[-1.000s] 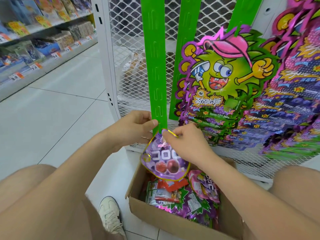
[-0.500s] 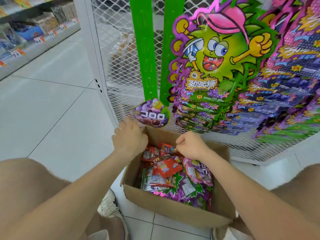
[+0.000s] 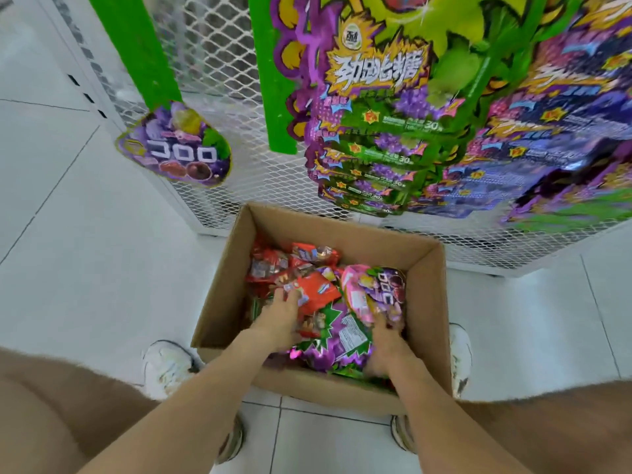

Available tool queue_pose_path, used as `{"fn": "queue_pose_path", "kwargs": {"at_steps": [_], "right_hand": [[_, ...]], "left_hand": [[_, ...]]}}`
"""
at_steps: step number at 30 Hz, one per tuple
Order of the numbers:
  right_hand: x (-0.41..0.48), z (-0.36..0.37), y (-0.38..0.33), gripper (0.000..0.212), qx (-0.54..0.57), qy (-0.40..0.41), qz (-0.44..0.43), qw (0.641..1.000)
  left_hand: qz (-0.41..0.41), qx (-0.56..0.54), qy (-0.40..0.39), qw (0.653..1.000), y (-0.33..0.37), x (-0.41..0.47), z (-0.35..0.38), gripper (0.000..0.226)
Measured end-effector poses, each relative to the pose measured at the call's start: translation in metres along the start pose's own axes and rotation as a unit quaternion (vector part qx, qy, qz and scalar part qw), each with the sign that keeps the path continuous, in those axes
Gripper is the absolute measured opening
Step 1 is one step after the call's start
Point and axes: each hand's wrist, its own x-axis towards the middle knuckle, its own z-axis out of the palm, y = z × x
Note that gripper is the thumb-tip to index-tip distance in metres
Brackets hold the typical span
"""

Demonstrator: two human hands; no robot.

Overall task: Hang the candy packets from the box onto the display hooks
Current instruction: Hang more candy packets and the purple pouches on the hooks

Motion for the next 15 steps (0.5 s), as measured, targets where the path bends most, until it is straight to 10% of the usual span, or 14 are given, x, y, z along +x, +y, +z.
{"fn": "queue_pose_path", "kwargs": {"at_steps": [9, 15], "right_hand": [[0.003, -0.021, 0.003, 0.033, -0.171, 0.122, -0.110, 0.971], [-0.015, -0.059, -0.013, 0.027, -0.218, 0.126, -0.209, 0.945]], "left_hand": [[-0.015, 0.066, 0.032, 0.997, 0.004, 0.016, 0.015, 0.101], [0.007, 0.084, 0.020, 0.996, 0.001, 0.002, -0.003, 0.067]]}}
